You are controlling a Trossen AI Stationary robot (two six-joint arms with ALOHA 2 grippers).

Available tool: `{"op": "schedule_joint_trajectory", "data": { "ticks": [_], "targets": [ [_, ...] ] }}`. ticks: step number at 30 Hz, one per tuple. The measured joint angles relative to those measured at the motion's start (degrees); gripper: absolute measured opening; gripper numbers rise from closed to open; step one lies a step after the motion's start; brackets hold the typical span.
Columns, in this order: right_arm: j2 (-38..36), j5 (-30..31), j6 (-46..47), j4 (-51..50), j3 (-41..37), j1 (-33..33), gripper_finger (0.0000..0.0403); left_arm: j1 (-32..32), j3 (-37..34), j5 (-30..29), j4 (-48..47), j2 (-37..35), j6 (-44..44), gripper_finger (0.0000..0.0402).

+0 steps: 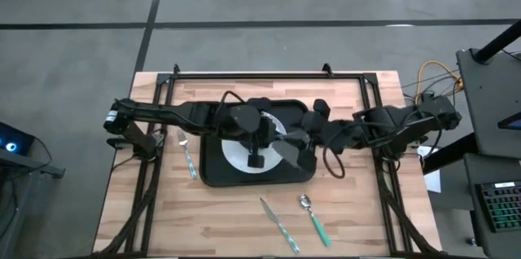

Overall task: Set up tray
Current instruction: Put the gray napkin on the black tray to the right of the white plate

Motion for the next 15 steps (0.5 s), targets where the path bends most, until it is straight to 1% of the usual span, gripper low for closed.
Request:
{"op": "schedule_joint_trajectory", "data": {
  "ticks": [6, 13, 15],
  "targets": [
    [-0.36, -1.89, -0.32, -0.83, -0.06, 0.45, 0.021, 0.19, -0.8, -2.91, -1.12, 0.07, -1.12, 0.0],
    [0.03, -1.41, -0.68, -0.35, -0.48, 0.33, 0.021, 1.2, -0.98, -3.16, -2.03, 0.0, -2.72, 0.0],
    [0.65, -0.37, -0.99, -0.31, -0.73, 0.32, 0.021, 1.26, -0.5, -3.17, -3.08, 0.0, -2.96, 0.0]
  ]
}}
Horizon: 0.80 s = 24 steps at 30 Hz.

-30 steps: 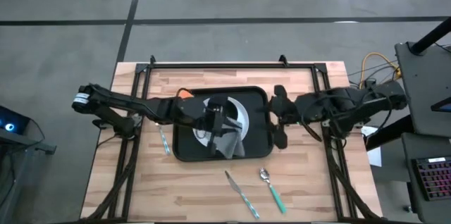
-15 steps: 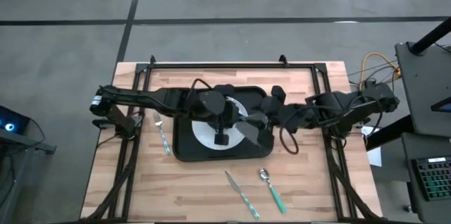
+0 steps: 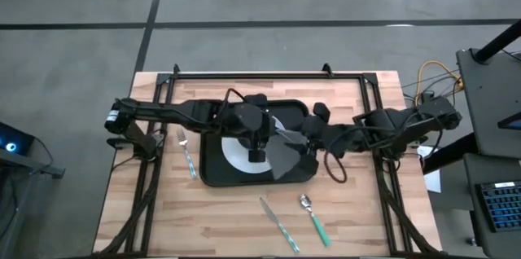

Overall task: Set up tray
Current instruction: Put the gray napkin on the black tray to the right of the white plate

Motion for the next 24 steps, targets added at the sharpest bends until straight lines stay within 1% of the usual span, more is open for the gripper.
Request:
{"op": "schedule_joint_trajectory", "data": {
  "ticks": [9, 18, 24],
  "targets": [
    [3.31, -0.06, -0.98, -0.05, -0.21, -1.89, 0.021, 0.25, 0.18, 0.58, -0.07, -0.11, 0.18, 0.0],
    [3.21, -0.32, -0.86, -1.4, -0.21, -3.5, 0.021, 0.21, 0.16, 2.64, -1.64, -0.11, 0.27, 0.0],
    [4.5, -5.48, -0.77, -1.97, -0.33, -5.07, 0.0207, 0.23, 0.64, 2.98, -1.48, -0.11, 0.58, 0.0]
  ]
}}
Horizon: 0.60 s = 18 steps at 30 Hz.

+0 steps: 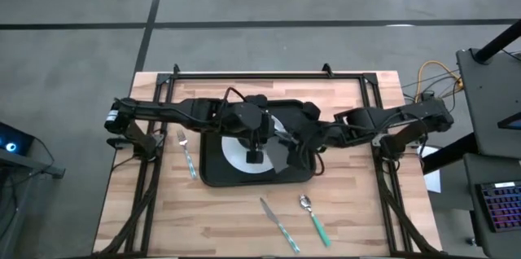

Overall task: Set up tray
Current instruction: Put the gray napkin on the black tray to the right of the white plate

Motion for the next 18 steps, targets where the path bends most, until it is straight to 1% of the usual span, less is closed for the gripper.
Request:
{"op": "schedule_joint_trajectory", "data": {
  "ticks": [3, 6, 9, 13, 15, 18],
  "targets": [
    [0.47, -0.8, 0.33, -1.71, -0.05, -0.45, 0.0194, -0.02, 0.32, 0.06, -0.29, 0.0, 0.11, 0.0],
    [0.3, -0.79, 0.4, -2.95, -0.05, -0.45, 0.0166, -0.02, 0.32, 0.08, -0.66, 0.0, 0.13, 0.0],
    [-0.18, -0.96, 0.14, -3.57, -0.05, -0.38, 0.0117, 0.02, 0.32, 0.1, -1.24, 0.0, 0.11, 0.0],
    [-0.71, -2.86, -0.6, -3.78, -0.05, -0.45, 0.003, 0.02, 0.32, 0.1, -1.24, 0.0, 0.11, 0.0],
    [-0.71, -3.32, -1.04, -3.78, -0.05, -0.43, 0.0016, 0.02, 0.32, 0.15, -1.27, 0.0, 0.13, 0.0],
    [-0.74, -4.08, -1.59, -3.77, -0.05, -0.44, 0.001, 0.02, 0.3, 0.15, -1.22, 0.0, 0.11, 0.0]
  ]
}}
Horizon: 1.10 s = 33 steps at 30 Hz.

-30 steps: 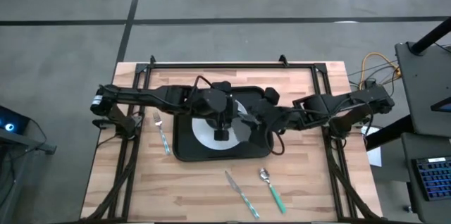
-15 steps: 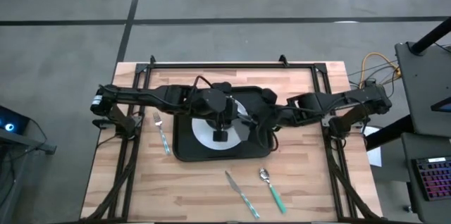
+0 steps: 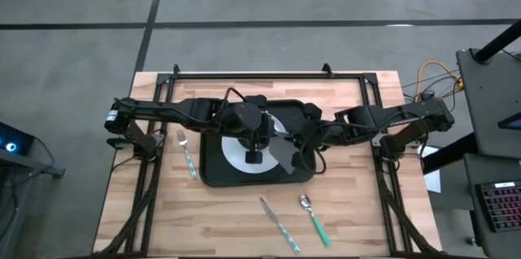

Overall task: Set up tray
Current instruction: Put the gray napkin on the black tray to the right of the white plate

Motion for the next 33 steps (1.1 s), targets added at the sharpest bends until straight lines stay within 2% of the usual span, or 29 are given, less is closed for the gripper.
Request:
{"op": "schedule_joint_trajectory", "data": {
  "ticks": [5, 9, 12, 14, 17, 21, 27, 33],
  "targets": [
    [-1.34, -0.89, -0.15, -1.41, 0.0, 0.0, 0.0009, -0.04, 0.0, 0.0, -0.39, -0.24, -0.37, 0.0014],
    [-3.97, -0.8, 1.67, -5.25, -0.01, -0.07, 0.0008, 0.11, -0.01, -0.15, -7.36, -1.55, -0.47, 0.0052],
    [-4.84, -1.01, 3.26, -5.57, -0.75, -0.07, 0.0008, 0.28, -1.26, -3.06, -9.47, -3.01, -1.84, 0.0081],
    [-4.83, -4.56, 5.26, -5.65, -2.46, -0.07, 0.0008, 0.33, -2.88, -4.7, -9.05, -4.75, -1.45, 0.0096],
    [-4.69, -13.57, 8.92, -5.71, -6.31, -0.25, 0.0008, 0.31, -5.29, -4.76, -8.62, -7.8, -1.11, 0.0105],
    [-6.11, -22.18, 12.82, -4.34, -11.59, -0.18, 0.0008, 0.11, -11.73, -4.65, -9.27, -12.98, 0.13, 0.0107],
    [-9.83, -32.99, 13.74, 8.78, -22.88, -2.97, 0.0008, -0.63, -27.44, -4.47, -2.14, -25.99, -0.55, 0.0108],
    [-14.01, -34.18, 7.03, 11.0, -29.1, -11.92, 0.0008, -0.83, -40.11, -4.35, 8.32, -37.48, -1.51, 0.0108]
  ]
}}
